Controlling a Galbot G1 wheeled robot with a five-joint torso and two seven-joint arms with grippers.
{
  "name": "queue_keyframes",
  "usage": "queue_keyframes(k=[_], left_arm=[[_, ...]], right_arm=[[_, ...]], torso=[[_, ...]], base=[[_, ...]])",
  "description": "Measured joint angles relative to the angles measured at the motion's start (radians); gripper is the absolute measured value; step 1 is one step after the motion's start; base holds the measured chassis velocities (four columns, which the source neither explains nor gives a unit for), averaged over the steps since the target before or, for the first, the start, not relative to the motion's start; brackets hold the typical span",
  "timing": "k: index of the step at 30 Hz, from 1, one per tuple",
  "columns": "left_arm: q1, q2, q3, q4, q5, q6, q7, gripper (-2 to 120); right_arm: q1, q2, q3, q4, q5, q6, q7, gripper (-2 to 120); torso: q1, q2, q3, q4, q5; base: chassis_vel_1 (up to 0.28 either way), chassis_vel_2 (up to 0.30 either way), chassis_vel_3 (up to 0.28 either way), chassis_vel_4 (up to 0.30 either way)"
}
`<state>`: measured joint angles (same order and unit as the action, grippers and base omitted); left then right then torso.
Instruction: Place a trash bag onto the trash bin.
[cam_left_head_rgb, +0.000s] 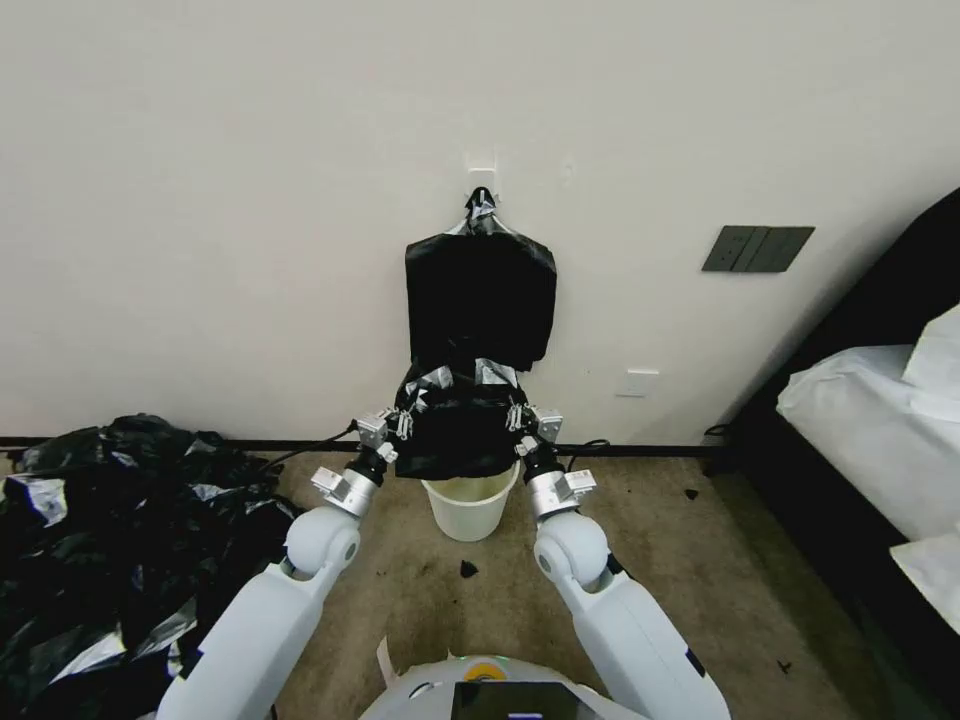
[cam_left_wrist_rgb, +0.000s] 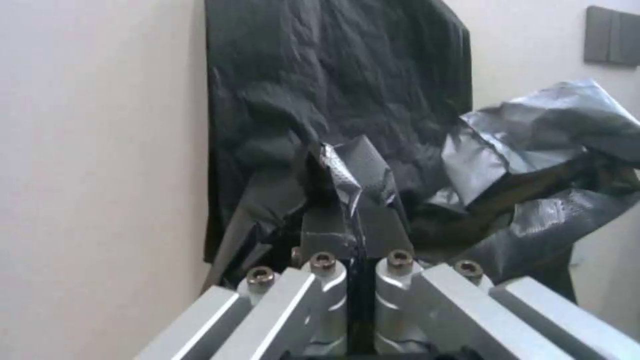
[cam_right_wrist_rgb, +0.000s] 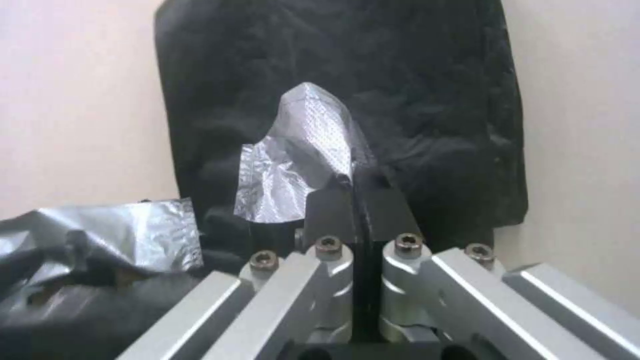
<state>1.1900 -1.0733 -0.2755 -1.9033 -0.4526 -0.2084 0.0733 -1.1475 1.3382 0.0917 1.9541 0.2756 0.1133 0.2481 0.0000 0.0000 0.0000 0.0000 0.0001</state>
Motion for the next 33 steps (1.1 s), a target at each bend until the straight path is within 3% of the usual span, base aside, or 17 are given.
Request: queue_keyframes(k=[15,24,29,33], left_arm=[[0.053,-0.099,0.064,0.070,-0.010,-0.006,-0.002,0],[0.100,-0.160,0.089,0.106,-0.084,-0.008,-0.002,0],[0.131,-0.181,0.100,0.106,-0.150,-0.011,0.038,0],[0.153,-0.185,0.102,0.116,-0.193,-0.034,0.109,0]], right_arm=[[-0.030,0.004,-0.020,-0.069,-0.045,0.059,0.005,0],[-0.034,0.014,-0.047,-0.123,-0.078,0.071,0.044,0],[-0.034,0.022,-0.052,-0.147,-0.078,0.077,0.051,0],[-0.034,0.027,-0.051,-0.160,-0.072,0.080,0.055,0]], torso=[[0.000,0.000,0.000,0.0000,0.0000],[0.000,0.000,0.000,0.0001,0.0000],[0.000,0.000,0.000,0.0000,0.0000],[0.000,0.000,0.000,0.0000,-0.0001]], base=[[0.000,0.000,0.000,0.000],[0.000,0.000,0.000,0.000],[0.000,0.000,0.000,0.000],[0.000,0.000,0.000,0.000]])
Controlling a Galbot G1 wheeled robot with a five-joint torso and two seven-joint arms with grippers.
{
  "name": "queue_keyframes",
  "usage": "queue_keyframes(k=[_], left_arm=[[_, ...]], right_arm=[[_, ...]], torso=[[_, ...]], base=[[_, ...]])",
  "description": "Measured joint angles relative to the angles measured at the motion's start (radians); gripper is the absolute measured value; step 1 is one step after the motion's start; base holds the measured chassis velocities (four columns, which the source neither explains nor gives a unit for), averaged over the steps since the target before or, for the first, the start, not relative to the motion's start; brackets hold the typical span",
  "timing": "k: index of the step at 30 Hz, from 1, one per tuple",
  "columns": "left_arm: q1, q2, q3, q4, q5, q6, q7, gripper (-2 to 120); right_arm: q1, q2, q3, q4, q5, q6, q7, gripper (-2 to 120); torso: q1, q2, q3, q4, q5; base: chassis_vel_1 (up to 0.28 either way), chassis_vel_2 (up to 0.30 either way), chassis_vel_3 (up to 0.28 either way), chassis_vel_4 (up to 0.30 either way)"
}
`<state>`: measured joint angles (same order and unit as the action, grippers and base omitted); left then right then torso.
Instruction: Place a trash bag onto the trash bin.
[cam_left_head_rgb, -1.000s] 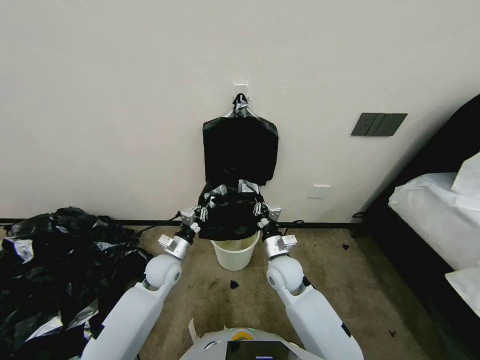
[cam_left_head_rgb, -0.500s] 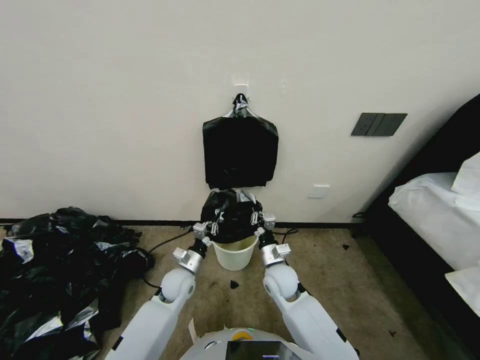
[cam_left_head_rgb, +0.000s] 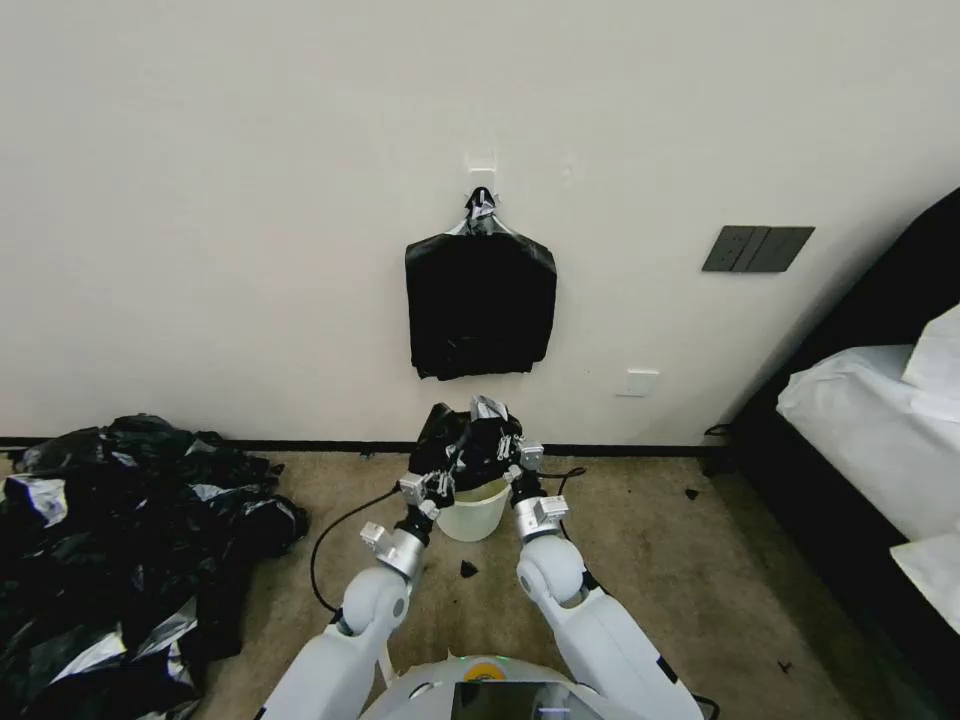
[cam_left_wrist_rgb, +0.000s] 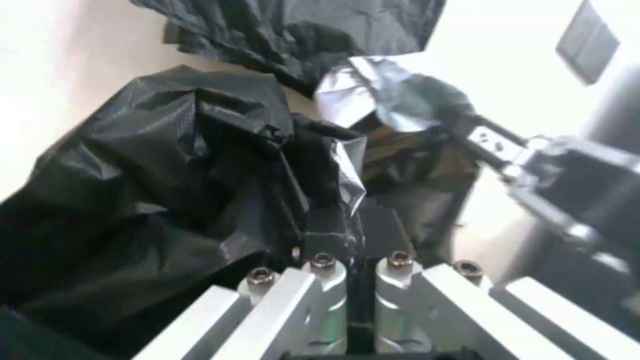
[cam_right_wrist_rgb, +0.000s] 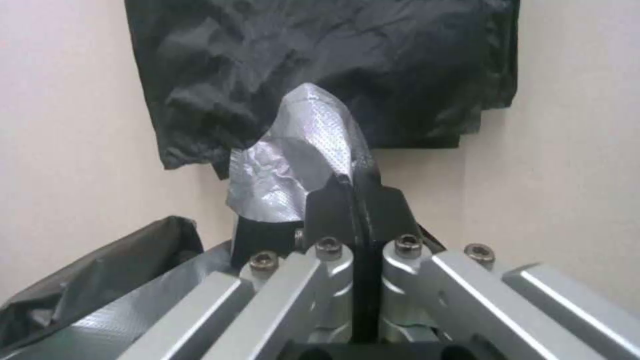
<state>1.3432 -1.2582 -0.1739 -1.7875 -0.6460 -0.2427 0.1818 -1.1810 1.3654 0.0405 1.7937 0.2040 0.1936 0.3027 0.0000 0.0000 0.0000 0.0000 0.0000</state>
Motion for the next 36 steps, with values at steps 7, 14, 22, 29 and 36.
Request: queue_keyframes(k=[7,14,22,29,36], left_arm=[[-0.036,0.011,-0.043,0.060,-0.030,-0.069,0.088,0],[-0.093,0.055,-0.103,0.076,-0.085,-0.102,0.248,0],[-0.121,0.085,-0.162,0.067,-0.103,-0.107,0.301,0],[-0.138,0.088,-0.198,0.037,-0.144,-0.103,0.324,0],[-0.150,0.083,-0.199,0.036,-0.166,-0.098,0.331,0]], right_arm=[[0.012,0.004,0.004,-0.012,0.051,0.052,-0.039,0],[0.035,0.006,0.020,0.031,0.148,0.100,-0.099,0],[0.042,0.015,0.021,0.077,0.215,0.143,-0.185,0],[0.050,0.022,0.030,0.093,0.227,0.165,-0.212,0],[0.071,0.038,0.045,0.114,0.236,0.172,-0.217,0]], torso=[[0.000,0.000,0.000,0.0000,-0.0001],[0.000,0.000,0.000,0.0000,-0.0001],[0.000,0.000,0.000,0.0000,-0.0002],[0.000,0.000,0.000,0.0000,-0.0001],[0.000,0.000,0.000,0.0000,-0.0001]], base=[[0.000,0.000,0.000,0.000],[0.000,0.000,0.000,0.000],[0.000,0.000,0.000,0.000],[0.000,0.000,0.000,0.000],[0.000,0.000,0.000,0.000]])
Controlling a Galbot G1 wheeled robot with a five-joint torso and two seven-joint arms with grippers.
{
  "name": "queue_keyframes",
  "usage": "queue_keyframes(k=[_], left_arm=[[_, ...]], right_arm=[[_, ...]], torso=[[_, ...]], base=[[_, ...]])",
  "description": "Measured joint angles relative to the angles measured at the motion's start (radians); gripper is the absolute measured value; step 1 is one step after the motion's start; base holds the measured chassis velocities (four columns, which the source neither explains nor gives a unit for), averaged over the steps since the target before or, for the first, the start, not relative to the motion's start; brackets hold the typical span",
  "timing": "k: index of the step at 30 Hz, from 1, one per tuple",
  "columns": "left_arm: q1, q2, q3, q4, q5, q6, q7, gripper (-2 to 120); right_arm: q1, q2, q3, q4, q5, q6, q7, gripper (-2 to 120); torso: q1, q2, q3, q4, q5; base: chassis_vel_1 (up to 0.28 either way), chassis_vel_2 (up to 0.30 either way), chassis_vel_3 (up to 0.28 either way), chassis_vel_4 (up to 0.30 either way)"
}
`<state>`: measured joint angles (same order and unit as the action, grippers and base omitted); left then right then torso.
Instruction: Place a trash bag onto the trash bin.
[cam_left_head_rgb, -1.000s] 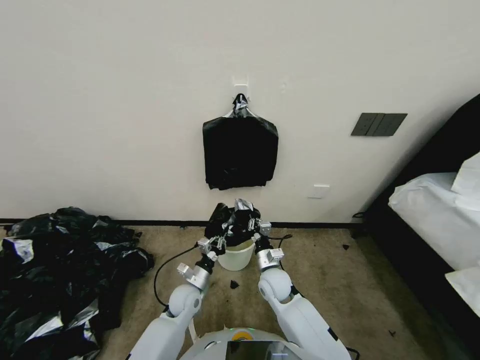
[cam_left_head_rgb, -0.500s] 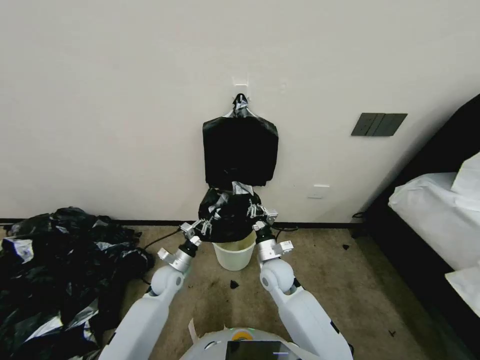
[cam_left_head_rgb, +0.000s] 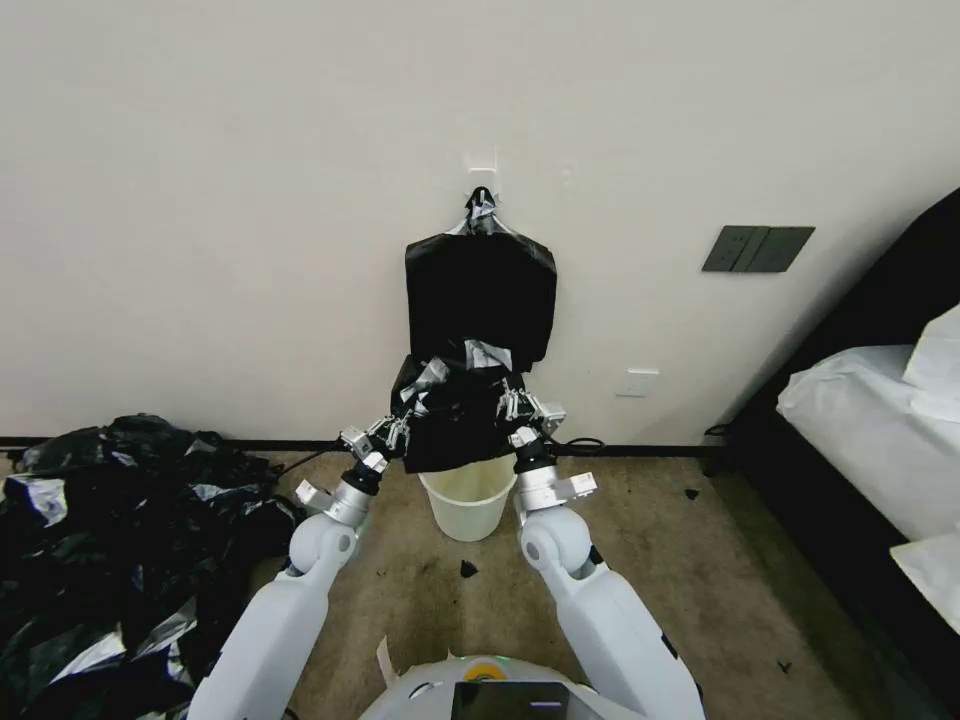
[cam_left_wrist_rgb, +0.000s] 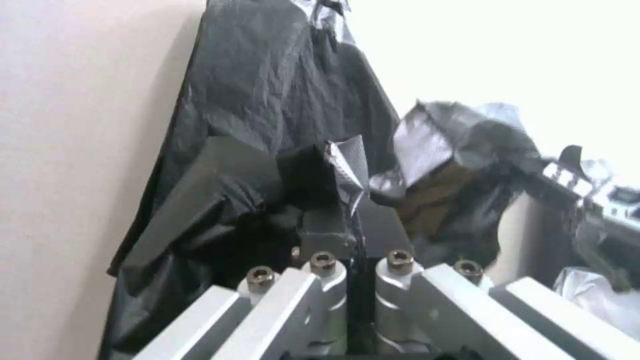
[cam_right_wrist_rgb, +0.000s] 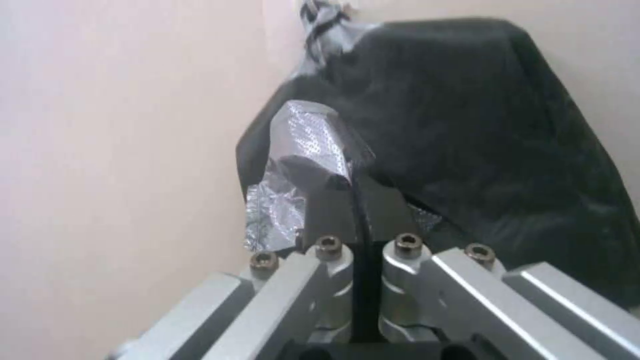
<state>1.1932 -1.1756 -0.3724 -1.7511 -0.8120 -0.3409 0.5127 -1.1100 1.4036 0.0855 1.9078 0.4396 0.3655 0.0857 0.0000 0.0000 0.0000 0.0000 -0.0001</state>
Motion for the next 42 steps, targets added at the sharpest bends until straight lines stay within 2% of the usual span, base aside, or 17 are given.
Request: queue_keyframes(k=[8,18,26,34,42], left_arm=[[0.001,-0.002,-0.001,0.012,0.004,-0.001,0.006,0],[0.017,-0.009,-0.003,0.102,0.044,-0.027,0.049,0],[0.022,0.021,-0.039,0.124,0.077,-0.036,0.078,0],[0.022,0.049,-0.103,0.110,0.121,-0.048,0.072,0],[0.021,0.061,-0.125,0.091,0.133,-0.051,0.073,0]], right_arm=[[0.000,0.008,-0.011,-0.012,-0.004,0.001,-0.002,0],[-0.003,0.010,-0.030,-0.031,-0.022,0.005,-0.003,0],[-0.040,-0.010,-0.081,-0.073,-0.065,-0.009,0.024,0],[-0.020,-0.015,-0.086,-0.047,0.023,-0.037,0.045,0],[-0.005,-0.007,-0.097,-0.029,0.092,-0.081,0.049,0]], torso=[[0.000,0.000,0.000,0.0000,0.0001],[0.000,0.000,0.000,0.0000,0.0000],[0.000,0.000,0.000,0.0000,0.0000],[0.000,0.000,0.000,0.0000,0.0000],[0.000,0.000,0.000,0.0000,0.0000]], base=[[0.000,0.000,0.000,0.000],[0.000,0.000,0.000,0.000],[0.000,0.000,0.000,0.000],[0.000,0.000,0.000,0.000],[0.000,0.000,0.000,0.000]])
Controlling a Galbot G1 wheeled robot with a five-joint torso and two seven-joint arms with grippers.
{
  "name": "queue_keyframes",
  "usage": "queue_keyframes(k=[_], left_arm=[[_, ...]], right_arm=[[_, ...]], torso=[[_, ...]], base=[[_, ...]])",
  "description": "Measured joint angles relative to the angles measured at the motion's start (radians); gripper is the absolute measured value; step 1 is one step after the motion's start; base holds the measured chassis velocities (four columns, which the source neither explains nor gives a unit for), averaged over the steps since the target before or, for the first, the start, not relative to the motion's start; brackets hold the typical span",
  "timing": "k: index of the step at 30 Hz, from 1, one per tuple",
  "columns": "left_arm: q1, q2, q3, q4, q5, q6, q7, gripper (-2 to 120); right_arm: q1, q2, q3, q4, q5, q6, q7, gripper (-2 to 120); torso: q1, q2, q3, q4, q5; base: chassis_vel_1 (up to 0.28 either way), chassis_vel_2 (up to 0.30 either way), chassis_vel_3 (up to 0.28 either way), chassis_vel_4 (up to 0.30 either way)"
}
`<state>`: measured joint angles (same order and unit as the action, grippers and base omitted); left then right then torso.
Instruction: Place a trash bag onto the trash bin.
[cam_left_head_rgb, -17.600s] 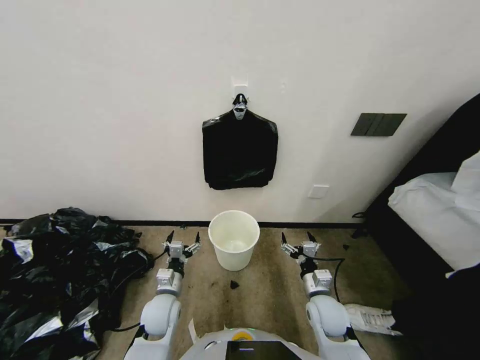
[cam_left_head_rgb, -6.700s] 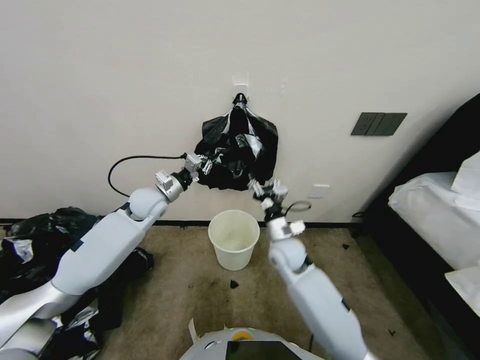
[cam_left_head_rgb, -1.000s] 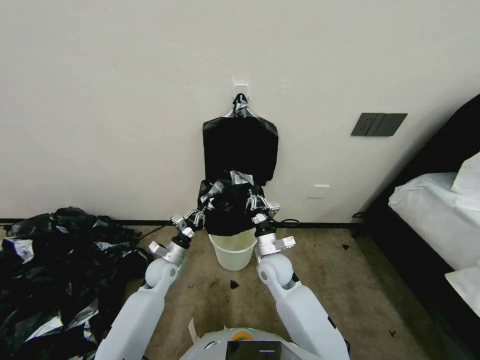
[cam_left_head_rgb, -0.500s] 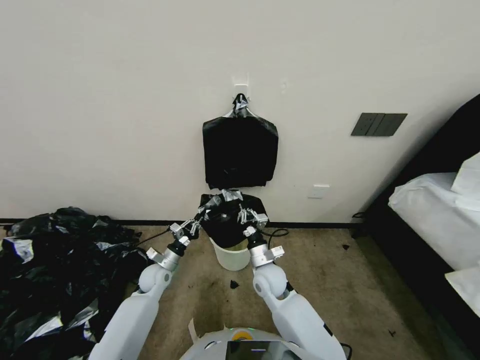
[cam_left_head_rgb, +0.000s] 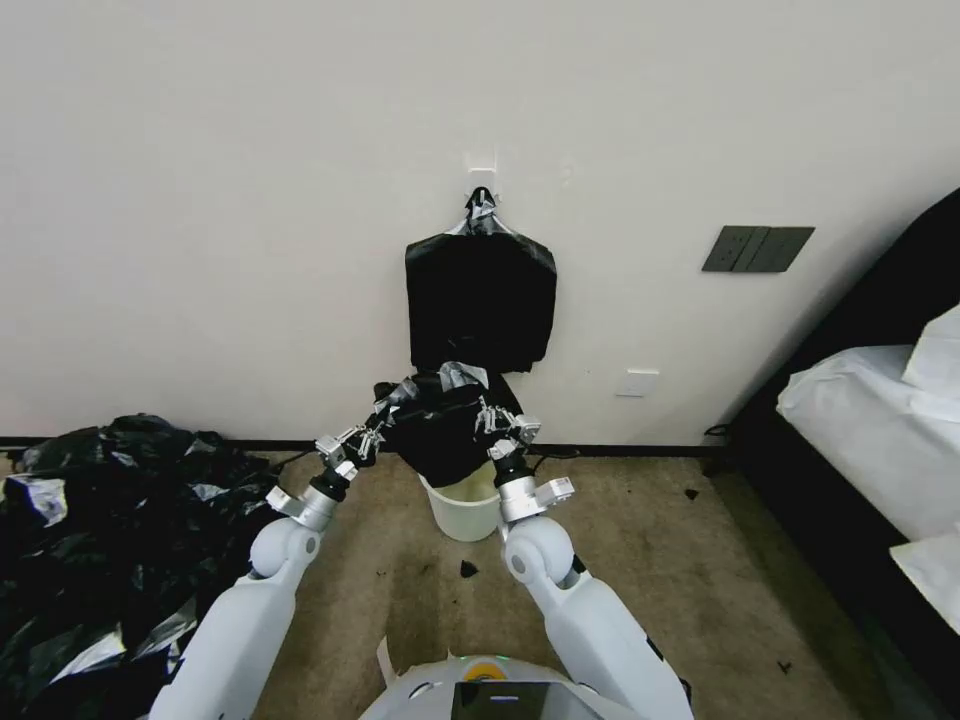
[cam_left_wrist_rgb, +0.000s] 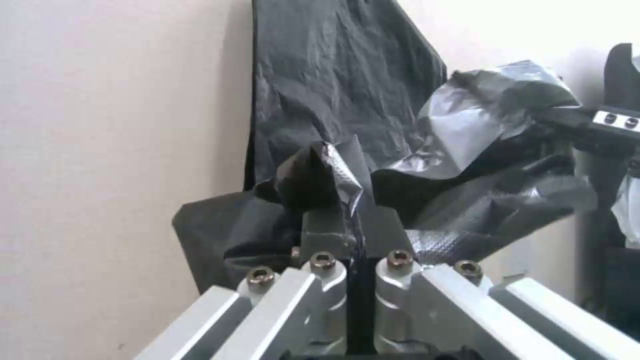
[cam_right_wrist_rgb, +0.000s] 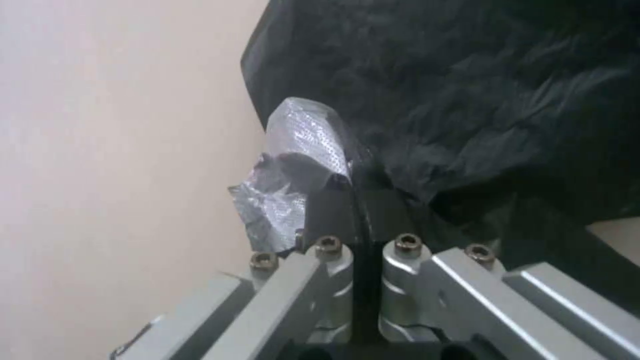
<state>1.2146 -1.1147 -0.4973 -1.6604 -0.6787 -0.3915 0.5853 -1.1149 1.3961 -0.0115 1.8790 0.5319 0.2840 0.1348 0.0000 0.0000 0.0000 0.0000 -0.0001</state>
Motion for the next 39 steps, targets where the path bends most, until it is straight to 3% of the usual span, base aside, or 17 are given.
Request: queue_keyframes(k=[12,15,22,28,33,39], left_arm=[[0.006,-0.001,0.009,-0.002,0.073,-0.005,0.013,0],[0.002,0.012,0.003,0.006,0.091,-0.001,0.020,0],[0.000,0.015,0.002,0.010,0.097,0.002,0.022,0],[0.022,0.009,0.062,0.031,0.191,0.002,0.026,0],[0.032,-0.008,0.062,0.032,0.198,-0.006,0.026,0],[0.032,-0.007,0.067,0.038,0.220,-0.009,0.013,0]], right_arm=[[-0.023,-0.015,-0.016,0.022,0.023,-0.156,0.205,0],[-0.060,-0.043,-0.036,0.099,0.047,-0.235,0.265,0],[-0.068,-0.049,-0.042,0.117,0.053,-0.248,0.273,0],[-0.116,-0.068,-0.127,0.173,0.015,-0.302,0.316,0],[-0.117,-0.065,-0.101,0.236,0.009,-0.304,0.297,0],[-0.103,-0.064,-0.088,0.167,0.002,-0.299,0.296,0]], torso=[[0.000,0.000,0.000,-0.0001,0.0000],[0.000,0.000,0.000,-0.0002,0.0000],[0.000,0.000,0.000,0.0000,0.0001],[0.000,0.000,0.000,0.0000,0.0003],[0.000,0.000,0.000,-0.0001,0.0001],[0.000,0.000,0.000,0.0000,0.0001]], base=[[0.000,0.000,0.000,0.000],[0.000,0.000,0.000,0.000],[0.000,0.000,0.000,0.000],[0.000,0.000,0.000,0.000],[0.000,0.000,0.000,0.000],[0.000,0.000,0.000,0.000]])
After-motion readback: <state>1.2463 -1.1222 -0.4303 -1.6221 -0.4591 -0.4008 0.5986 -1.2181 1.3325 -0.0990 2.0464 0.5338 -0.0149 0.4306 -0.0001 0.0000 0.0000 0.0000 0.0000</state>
